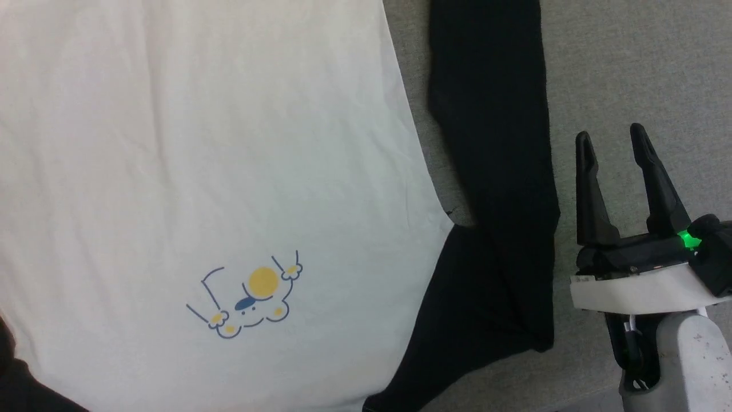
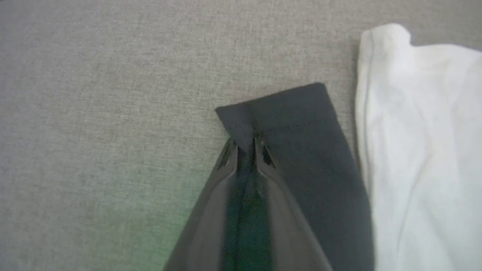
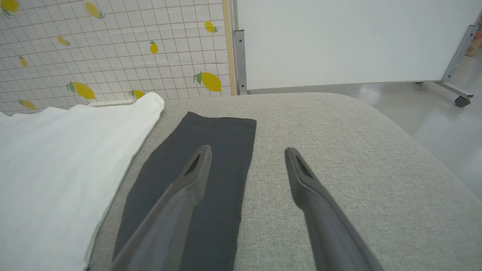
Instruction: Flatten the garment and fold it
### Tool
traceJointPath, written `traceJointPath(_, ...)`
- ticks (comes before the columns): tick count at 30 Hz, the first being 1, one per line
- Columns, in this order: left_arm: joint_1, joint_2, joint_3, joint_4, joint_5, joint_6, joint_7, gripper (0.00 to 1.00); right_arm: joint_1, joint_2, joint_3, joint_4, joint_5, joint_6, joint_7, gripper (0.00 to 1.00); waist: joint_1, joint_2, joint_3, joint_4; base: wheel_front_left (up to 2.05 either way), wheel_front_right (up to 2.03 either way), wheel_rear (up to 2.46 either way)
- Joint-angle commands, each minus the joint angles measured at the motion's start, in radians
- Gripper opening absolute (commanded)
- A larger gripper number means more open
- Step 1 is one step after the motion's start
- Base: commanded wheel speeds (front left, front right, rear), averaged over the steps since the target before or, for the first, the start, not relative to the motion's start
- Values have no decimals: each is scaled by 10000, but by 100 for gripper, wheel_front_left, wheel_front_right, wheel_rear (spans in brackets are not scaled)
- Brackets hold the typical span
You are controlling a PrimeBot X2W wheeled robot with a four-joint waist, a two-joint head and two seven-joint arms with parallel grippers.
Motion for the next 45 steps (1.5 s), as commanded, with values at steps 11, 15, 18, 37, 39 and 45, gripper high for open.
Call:
traceJointPath(11, 2112, -137, 859, -161, 575, 312, -2897, 0, 420, 7, -171, 252, -238, -15, 292, 100, -1, 113, -2479, 824, 0, 0, 0)
traceJointPath(15, 3217, -43, 1568, -294, 335, 288, -3342, 0, 931, 7, -329, 228, -268, -15, 509, 100, -1, 113, -3400, 1116, 0, 0, 0)
traceJointPath(18, 4084, 36, 2101, -583, 157, 273, -3477, 0, 1322, 7, -502, 113, -251, -15, 652, 100, -1, 113, -3902, 1362, 0, 0, 0)
traceJointPath(37, 6829, -309, 3564, -5075, -311, 439, -3483, 0, 2286, 7, -591, -483, -125, -15, 1202, 100, -1, 113, -5084, 2043, 0, 0, 0)
traceJointPath(39, 6725, -432, 3152, -5776, -312, 473, -3412, 0, 2330, 7, -565, -473, -106, -15, 1218, 100, -1, 113, -5108, 2022, 0, 0, 0)
traceJointPath(45, 5708, -858, 789, -7103, -150, 276, -3057, 0, 2360, 7, -481, -472, -128, -15, 1324, 100, -1, 113, -5159, 1918, 0, 0, 0)
